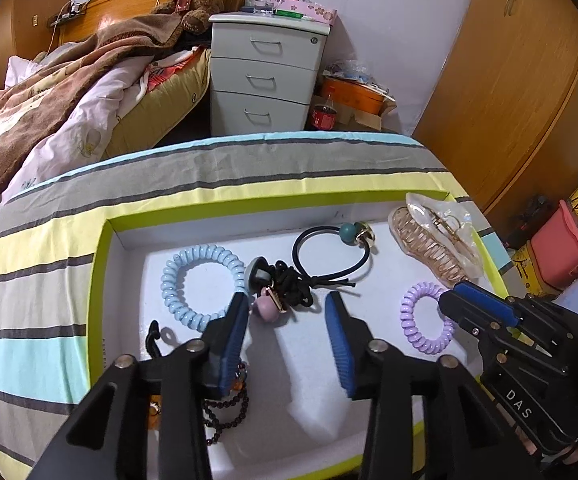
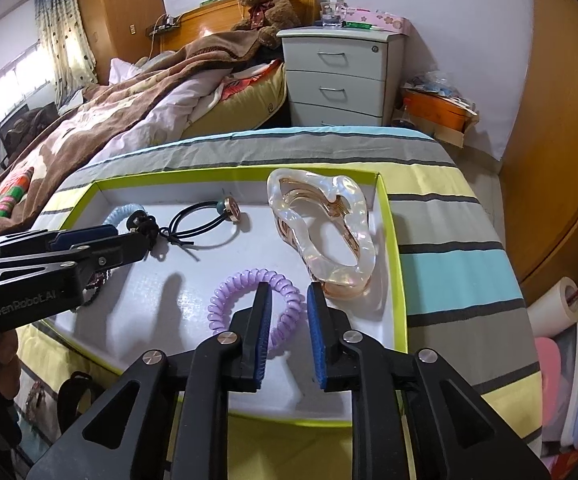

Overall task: Organize jewelry
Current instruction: 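Move the right tool to the black wristband while the left moves to the pink rhinestone clip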

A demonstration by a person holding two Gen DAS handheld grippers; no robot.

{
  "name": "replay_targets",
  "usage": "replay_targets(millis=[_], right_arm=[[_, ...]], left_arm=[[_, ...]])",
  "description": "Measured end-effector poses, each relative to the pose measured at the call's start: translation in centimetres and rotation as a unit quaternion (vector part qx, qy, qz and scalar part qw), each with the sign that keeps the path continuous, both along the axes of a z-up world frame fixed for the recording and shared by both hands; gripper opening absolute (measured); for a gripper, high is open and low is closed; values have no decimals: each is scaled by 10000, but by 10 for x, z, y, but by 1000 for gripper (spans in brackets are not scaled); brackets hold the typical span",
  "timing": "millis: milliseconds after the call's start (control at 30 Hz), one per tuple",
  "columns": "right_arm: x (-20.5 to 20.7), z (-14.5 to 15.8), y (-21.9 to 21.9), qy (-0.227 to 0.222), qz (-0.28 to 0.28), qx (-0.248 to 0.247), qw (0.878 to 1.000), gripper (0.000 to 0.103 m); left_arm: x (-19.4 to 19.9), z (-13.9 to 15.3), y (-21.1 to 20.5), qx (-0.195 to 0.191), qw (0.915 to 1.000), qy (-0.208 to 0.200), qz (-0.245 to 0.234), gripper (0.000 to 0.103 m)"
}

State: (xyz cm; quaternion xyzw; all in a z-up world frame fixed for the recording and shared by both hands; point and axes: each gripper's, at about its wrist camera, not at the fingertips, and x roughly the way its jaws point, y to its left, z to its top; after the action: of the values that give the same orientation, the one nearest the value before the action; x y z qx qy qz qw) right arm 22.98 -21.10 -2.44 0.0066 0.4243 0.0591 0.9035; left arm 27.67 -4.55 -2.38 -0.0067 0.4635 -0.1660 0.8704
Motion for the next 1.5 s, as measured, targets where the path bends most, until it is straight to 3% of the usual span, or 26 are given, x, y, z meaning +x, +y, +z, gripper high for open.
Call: replay_targets(millis=[767, 1000, 1167, 1267, 1333, 1500], right_arm=[[-56, 40, 12, -516, 64, 254, 9983, 25], [-76, 40, 23, -562, 223, 269, 9978, 25], [-84, 33, 32, -470, 344, 324, 9978, 26], [-87, 25, 41, -367, 476, 310, 9977, 32], [-91, 19, 49, -303, 577, 262, 9975, 47], [-96, 12, 58, -227, 675, 209, 9972, 47]], left_arm=[[-74, 47, 26, -104, 9983, -511, 247, 57], [-106, 48, 51, -167, 9971, -538, 516, 58], [-130, 44, 82, -197, 9926, -640, 1014, 60], [-140, 40, 103, -305, 9908, -560, 1197, 62], [-146, 34, 113, -310, 9898, -495, 1300, 63], [-159, 19, 129, -279, 9891, -353, 1405, 64]])
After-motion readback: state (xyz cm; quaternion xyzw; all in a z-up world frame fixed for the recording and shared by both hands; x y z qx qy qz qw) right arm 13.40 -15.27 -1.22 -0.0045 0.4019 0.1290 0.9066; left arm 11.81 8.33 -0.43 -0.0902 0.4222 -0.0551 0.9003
